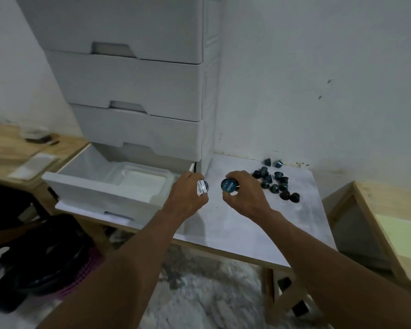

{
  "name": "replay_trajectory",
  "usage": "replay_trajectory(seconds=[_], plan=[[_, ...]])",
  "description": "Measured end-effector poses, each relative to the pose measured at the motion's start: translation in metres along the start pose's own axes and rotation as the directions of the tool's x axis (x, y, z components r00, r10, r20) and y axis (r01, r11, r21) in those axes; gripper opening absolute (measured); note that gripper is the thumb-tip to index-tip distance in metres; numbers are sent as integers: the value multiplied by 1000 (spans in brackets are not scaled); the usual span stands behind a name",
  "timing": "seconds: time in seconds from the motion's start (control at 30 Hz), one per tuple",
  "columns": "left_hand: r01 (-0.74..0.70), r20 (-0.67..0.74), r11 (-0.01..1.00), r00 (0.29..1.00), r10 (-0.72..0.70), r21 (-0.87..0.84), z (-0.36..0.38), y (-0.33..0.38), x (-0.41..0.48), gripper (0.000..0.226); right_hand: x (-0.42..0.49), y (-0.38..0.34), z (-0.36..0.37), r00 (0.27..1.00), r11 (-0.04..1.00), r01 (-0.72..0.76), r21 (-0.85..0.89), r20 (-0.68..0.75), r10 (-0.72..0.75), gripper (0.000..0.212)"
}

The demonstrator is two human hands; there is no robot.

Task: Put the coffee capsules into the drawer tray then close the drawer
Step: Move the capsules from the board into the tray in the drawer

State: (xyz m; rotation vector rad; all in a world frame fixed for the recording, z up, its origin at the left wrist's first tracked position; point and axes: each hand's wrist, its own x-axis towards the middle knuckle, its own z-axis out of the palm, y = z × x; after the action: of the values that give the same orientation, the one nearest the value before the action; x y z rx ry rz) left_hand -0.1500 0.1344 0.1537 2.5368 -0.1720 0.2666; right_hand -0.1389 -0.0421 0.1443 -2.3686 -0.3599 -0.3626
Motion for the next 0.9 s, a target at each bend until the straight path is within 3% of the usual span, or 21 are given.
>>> replay_trajectory(seconds=[0.47,0.7,0.9], plan=[[5,-35,996,999,-2,88,-113,-149,9,41,57,-124,134,998,997,68,21,-6,-68,36],[42,-23,994,999,-40,103,-127,-196,40,30,102,-139,179,994,995,96,11,44,-97,32],[76,43,993,996,-80,87,-127,-240,83,47,148,-131,225,990,996,70,47,119,-76,30]])
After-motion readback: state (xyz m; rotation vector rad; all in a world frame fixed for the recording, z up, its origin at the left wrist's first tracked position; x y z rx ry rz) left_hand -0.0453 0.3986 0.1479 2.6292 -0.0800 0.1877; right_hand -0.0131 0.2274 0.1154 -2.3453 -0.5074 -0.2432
